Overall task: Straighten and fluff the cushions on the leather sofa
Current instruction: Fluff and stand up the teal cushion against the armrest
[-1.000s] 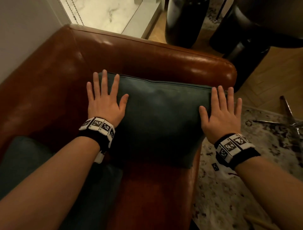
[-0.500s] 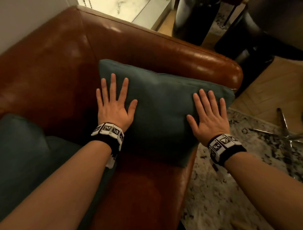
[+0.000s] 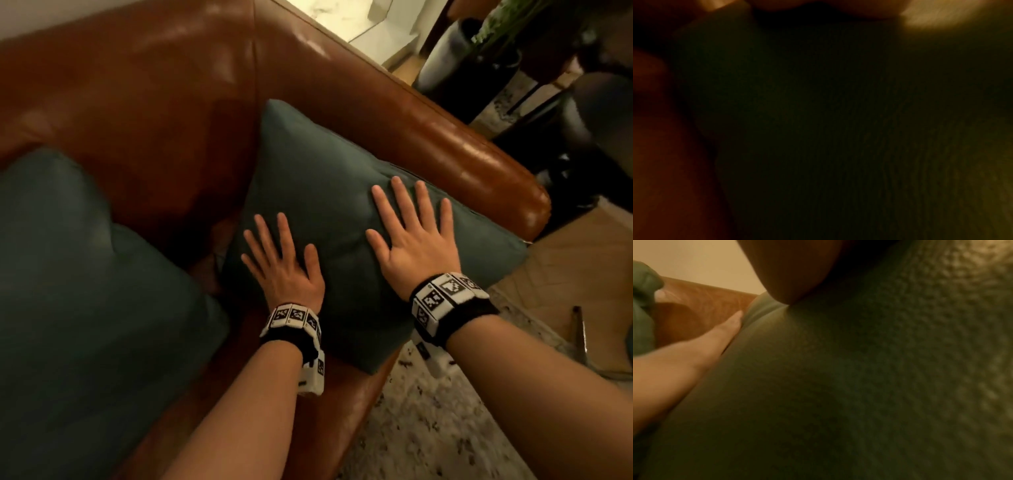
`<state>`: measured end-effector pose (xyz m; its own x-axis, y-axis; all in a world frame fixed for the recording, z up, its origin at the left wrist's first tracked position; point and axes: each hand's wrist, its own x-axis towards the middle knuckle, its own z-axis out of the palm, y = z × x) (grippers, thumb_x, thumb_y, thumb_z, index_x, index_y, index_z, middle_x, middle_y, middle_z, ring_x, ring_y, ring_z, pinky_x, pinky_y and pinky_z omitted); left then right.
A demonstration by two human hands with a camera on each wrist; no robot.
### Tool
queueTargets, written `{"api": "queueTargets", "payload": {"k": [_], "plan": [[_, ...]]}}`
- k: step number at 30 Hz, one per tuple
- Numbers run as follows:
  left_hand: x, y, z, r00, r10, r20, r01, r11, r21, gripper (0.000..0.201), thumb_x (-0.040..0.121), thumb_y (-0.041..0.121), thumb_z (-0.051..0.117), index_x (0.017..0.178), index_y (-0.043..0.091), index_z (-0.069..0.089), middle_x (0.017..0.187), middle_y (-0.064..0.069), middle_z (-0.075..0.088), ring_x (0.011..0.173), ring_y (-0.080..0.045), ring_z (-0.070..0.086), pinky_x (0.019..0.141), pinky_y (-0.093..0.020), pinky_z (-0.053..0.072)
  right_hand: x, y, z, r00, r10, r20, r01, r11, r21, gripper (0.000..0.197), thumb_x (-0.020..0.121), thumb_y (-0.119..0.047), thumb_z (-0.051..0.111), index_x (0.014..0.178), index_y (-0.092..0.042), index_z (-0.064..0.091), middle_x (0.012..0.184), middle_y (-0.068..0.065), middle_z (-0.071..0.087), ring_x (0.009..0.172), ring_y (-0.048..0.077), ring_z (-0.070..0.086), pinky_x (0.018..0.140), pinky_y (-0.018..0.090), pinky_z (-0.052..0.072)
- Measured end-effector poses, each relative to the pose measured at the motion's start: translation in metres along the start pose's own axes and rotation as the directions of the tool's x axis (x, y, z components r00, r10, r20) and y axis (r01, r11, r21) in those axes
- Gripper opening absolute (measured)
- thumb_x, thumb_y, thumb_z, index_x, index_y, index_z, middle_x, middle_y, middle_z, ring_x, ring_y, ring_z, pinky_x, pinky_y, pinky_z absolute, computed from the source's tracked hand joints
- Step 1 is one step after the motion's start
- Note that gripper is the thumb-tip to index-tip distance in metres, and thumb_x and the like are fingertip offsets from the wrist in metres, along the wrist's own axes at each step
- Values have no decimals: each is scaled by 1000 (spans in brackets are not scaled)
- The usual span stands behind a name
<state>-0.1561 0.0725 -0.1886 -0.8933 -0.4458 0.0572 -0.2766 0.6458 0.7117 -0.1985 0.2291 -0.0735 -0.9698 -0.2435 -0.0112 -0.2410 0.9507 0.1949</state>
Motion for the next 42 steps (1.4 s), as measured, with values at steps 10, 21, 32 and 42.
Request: {"api": "queueTargets", "payload": {"k": [10, 21, 32, 42], "plan": [[15, -9, -26, 944, -328, 39, 328, 918, -224, 71, 92, 56, 13, 156, 27, 3, 165, -5, -2, 151, -30, 4, 119, -52, 8, -12, 17, -6, 942, 331, 59, -336, 930, 147, 65, 97, -61, 1, 156, -33, 1, 165, -11, 1, 151, 17, -7, 121, 49, -6], [132, 60, -65, 632, 619, 466, -775, 509, 374, 58, 98, 49, 24, 153, 35, 22, 162, 6, 21, 151, -25, 12, 120, -51, 6, 8, -13, -3, 961, 276, 6, -268, 929, 255, 61, 99, -54, 13, 156, -33, 9, 165, -8, 8, 152, 15, -2, 121, 41, -7], [159, 90, -86, 752, 527, 397, -659, 635, 404, 56, 100, 48, 21, 154, 33, 18, 163, 0, 17, 151, -29, 5, 120, -50, 6, -17, 63, -21, 867, 498, -27, -455, 813, 363, 48, 101, -47, 28, 135, -24, 52, 138, 1, 55, 129, 24, 44, 111, 41, 23], [150, 135, -49, 635, 626, 452, -748, 645, 157, 19, 95, 42, 53, 107, 38, 66, 104, 15, 65, 103, -15, 53, 92, -38, 25, 18, 59, -30, 865, 502, 4, -414, 709, 571, 25, 95, -39, 58, 109, -26, 73, 102, 0, 65, 102, 23, 55, 90, 42, 42]]}}
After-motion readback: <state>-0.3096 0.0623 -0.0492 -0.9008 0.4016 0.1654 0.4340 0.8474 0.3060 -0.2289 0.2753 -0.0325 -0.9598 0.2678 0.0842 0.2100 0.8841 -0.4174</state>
